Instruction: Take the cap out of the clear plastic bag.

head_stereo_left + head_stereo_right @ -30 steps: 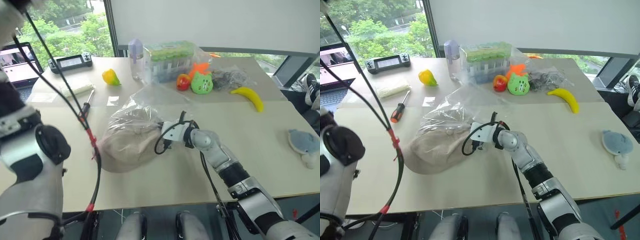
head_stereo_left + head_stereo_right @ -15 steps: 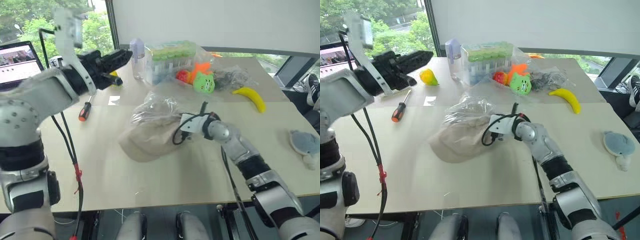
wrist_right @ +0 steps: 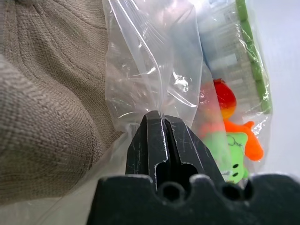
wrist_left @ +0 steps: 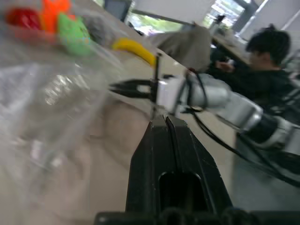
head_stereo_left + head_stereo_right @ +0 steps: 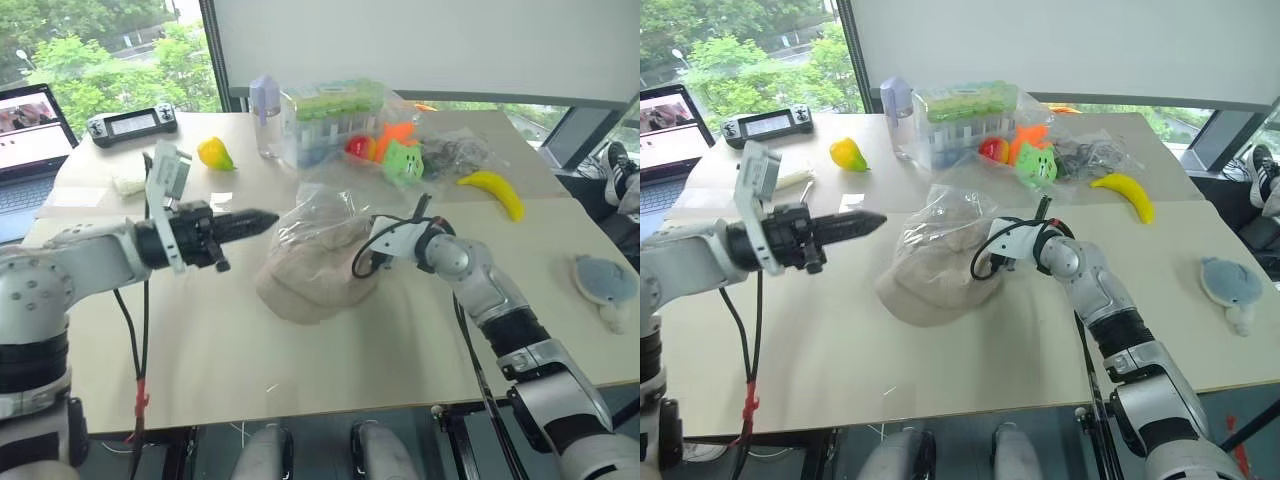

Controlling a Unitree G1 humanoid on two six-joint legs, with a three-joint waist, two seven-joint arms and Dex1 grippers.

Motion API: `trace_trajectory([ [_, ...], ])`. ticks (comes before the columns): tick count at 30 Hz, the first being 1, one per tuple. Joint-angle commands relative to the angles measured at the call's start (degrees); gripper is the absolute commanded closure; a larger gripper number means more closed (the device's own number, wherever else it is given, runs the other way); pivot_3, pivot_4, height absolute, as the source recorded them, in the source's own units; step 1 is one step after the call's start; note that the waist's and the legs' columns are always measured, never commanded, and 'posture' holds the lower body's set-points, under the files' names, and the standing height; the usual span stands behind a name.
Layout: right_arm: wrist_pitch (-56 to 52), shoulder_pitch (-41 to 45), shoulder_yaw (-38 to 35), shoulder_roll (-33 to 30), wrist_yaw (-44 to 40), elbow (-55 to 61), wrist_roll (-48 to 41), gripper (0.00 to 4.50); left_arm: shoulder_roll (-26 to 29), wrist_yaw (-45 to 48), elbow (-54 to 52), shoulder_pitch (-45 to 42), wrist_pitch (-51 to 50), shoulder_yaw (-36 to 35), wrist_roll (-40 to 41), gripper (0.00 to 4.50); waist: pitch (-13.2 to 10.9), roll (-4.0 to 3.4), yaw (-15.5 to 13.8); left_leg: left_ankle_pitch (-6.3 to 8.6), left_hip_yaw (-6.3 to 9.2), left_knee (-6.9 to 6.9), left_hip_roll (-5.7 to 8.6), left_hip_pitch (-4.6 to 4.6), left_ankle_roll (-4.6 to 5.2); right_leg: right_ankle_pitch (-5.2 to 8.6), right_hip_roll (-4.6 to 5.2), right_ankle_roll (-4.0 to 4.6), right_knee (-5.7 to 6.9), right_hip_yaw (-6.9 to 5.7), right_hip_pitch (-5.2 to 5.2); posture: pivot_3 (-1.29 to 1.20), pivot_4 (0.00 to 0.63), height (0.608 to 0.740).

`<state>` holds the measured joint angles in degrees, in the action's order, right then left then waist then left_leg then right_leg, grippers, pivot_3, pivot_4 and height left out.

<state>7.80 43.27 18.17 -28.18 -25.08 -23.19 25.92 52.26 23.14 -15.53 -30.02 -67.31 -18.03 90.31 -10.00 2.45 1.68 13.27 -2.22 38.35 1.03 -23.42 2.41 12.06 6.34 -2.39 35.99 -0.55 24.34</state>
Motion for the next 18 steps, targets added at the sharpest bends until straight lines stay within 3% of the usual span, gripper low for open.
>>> trace_trajectory([
  [1, 0.07, 0.81, -1.34, 0.44, 1.08, 0.93, -0.5, 4.5, 3.38, -6.21, 5.81, 3.19, 2.04, -5.43, 18.4, 3.14, 0.0, 0.0, -0.12, 0.01, 0.0, 0.0, 0.0, 0.02, 0.02, 0.0, 0.0, 0.0, -0.01, 0.0, 0.0, 0.0, 0.15, 0.738],
  [7, 0.15, 0.59, -1.2, 2.32, 1.13, 0.41, -1.08, 4.5, 1.45, -6.62, 12.51, 11.68, -1.54, -12.26, 22.69, 0.97, -0.01, -0.03, -0.22, 0.12, -0.01, -0.01, 0.03, 0.18, 0.2, 0.01, 0.05, 0.03, -0.01, 0.04, -0.04, 0.0, 0.15, 0.738],
  [10, 0.21, 0.65, -1.28, 3.05, 1.15, 0.16, -1.29, 4.5, 0.01, -8.88, 13.04, 20.97, -2.72, -14.31, 22.69, 0.01, 0.0, -0.04, -0.09, 0.0, -0.01, -0.02, 0.01, 0.13, -0.01, 0.01, -0.01, 0.03, 0.01, -0.01, -0.03, 0.0, 0.15, 0.738],
  [14, 0.37, 0.67, -1.33, 3.45, 1.05, -0.04, -1.31, 4.5, -1.49, -13.2, 12.48, 29.64, -2.22, -14.08, 22.69, 0.01, 0.0, -0.04, 0.24, 0.01, -0.02, -0.09, 0.02, 0.13, -0.01, 0.01, 0.06, 0.03, 0.05, 0.04, 0.01, 0.0, 0.15, 0.738],
  [18, 0.34, 0.62, -1.43, 3.55, 0.93, 0.12, -1.43, 4.5, -4.4, -23.19, 14.21, 29.95, 0.45, -9.8, 22.69, 0.01, 0.0, -0.04, -0.52, 0.04, 0.01, -0.08, 0.03, 0.2, 0.02, 0.02, 0.12, 0.05, -0.12, 0.03, -0.01, 0.0, 0.15, 0.738],
])
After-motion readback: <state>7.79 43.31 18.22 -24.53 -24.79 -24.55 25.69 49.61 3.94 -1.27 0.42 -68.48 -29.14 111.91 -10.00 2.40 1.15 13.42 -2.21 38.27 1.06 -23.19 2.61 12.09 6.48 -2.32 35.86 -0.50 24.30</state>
